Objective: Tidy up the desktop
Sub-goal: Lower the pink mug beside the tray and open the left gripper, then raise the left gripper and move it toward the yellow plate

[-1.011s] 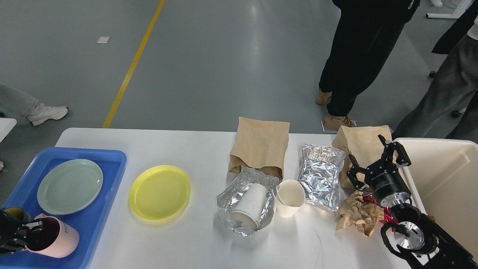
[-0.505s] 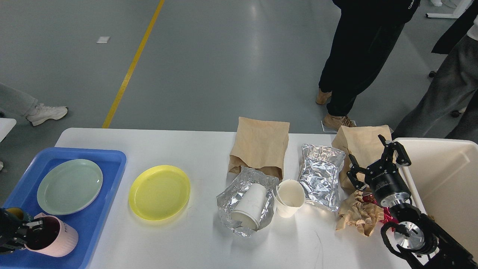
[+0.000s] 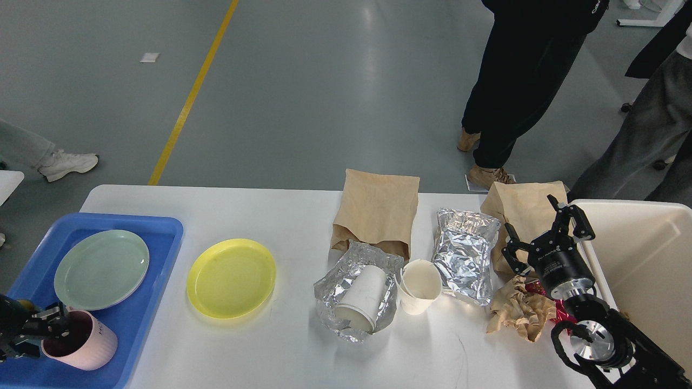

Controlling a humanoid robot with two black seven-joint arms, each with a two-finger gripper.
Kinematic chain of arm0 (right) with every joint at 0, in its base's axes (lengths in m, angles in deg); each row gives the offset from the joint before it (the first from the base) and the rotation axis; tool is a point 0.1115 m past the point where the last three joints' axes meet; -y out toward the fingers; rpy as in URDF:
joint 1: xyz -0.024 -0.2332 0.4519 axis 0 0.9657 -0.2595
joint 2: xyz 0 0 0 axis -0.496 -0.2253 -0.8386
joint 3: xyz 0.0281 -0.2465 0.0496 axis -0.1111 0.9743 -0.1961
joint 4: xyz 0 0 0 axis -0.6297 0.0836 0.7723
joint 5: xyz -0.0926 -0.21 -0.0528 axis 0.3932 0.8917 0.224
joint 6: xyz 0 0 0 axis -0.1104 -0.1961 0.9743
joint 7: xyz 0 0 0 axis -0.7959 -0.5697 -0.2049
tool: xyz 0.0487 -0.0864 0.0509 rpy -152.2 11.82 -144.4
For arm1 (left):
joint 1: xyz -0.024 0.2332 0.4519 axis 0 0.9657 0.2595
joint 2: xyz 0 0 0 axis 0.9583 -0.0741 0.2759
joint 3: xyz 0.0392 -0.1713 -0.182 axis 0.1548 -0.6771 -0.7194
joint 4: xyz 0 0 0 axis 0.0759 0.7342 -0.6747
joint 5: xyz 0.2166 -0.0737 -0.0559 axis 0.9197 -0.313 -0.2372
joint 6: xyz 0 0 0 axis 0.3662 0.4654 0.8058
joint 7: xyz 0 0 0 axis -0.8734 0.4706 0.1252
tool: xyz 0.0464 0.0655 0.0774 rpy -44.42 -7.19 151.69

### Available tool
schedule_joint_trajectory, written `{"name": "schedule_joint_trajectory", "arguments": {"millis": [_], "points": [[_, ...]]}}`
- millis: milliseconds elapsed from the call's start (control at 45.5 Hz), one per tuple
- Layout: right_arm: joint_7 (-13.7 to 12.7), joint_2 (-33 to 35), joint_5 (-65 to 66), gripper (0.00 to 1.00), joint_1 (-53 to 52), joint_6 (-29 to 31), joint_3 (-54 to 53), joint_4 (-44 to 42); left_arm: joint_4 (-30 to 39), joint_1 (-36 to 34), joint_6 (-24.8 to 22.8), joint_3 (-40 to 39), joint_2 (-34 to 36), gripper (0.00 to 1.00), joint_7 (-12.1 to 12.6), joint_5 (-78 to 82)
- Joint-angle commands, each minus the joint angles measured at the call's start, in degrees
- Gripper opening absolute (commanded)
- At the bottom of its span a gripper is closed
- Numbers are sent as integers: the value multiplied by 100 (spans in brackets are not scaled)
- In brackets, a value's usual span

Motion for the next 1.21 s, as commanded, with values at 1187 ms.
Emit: {"name": "schedule_joint_trajectory", "arguments": {"millis": [1187], "points": [[0,7,0,100,0,0,0,0,4676,-7807,-1543,919,-3251,97,1584,-1960]]}}
